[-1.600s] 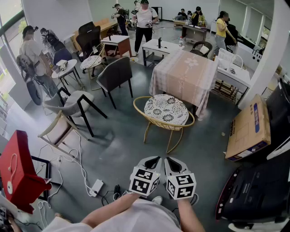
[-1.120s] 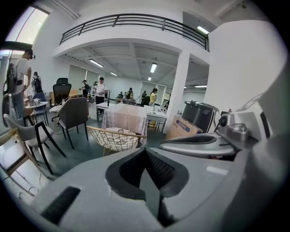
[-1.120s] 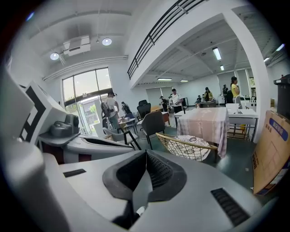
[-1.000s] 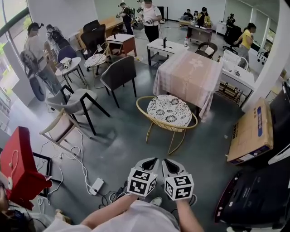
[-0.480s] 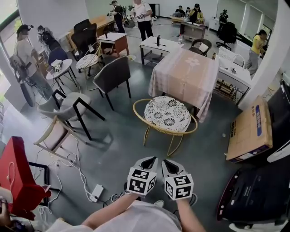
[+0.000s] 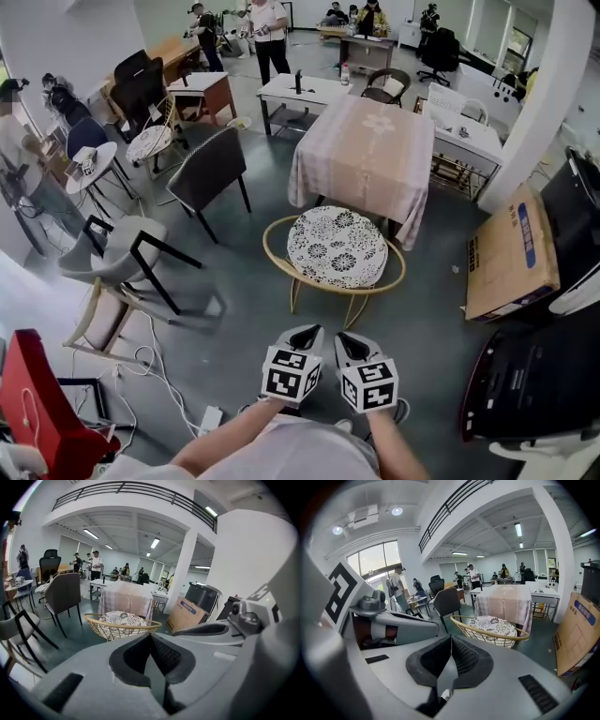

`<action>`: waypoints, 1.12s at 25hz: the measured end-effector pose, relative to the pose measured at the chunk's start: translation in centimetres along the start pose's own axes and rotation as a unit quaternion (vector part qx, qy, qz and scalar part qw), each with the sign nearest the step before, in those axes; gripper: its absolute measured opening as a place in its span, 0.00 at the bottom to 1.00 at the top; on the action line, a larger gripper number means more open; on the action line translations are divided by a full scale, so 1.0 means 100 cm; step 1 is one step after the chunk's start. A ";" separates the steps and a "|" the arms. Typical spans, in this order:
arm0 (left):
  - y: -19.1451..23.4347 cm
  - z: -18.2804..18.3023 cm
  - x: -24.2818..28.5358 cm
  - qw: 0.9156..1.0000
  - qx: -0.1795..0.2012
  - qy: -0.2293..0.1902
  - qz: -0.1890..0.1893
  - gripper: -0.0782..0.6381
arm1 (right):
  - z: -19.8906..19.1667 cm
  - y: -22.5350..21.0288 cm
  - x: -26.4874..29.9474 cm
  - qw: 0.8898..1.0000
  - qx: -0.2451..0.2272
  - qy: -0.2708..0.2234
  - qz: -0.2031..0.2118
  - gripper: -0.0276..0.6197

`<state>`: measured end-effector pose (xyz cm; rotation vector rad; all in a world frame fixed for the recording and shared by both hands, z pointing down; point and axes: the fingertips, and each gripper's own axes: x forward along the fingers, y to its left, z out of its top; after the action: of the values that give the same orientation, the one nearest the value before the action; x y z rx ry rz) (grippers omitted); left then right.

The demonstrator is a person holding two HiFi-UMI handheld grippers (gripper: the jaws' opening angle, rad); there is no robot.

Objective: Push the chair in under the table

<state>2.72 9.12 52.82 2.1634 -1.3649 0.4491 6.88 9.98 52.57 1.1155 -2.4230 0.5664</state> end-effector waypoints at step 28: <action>0.132 0.020 0.043 0.968 0.217 0.061 -0.113 0.12 | 0.021 -0.013 0.106 0.984 -0.102 0.091 -0.118 0.05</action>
<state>-7.32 0.29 56.96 2.5549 -1.0029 0.8381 1.21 1.63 56.57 1.1857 -2.1018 0.3209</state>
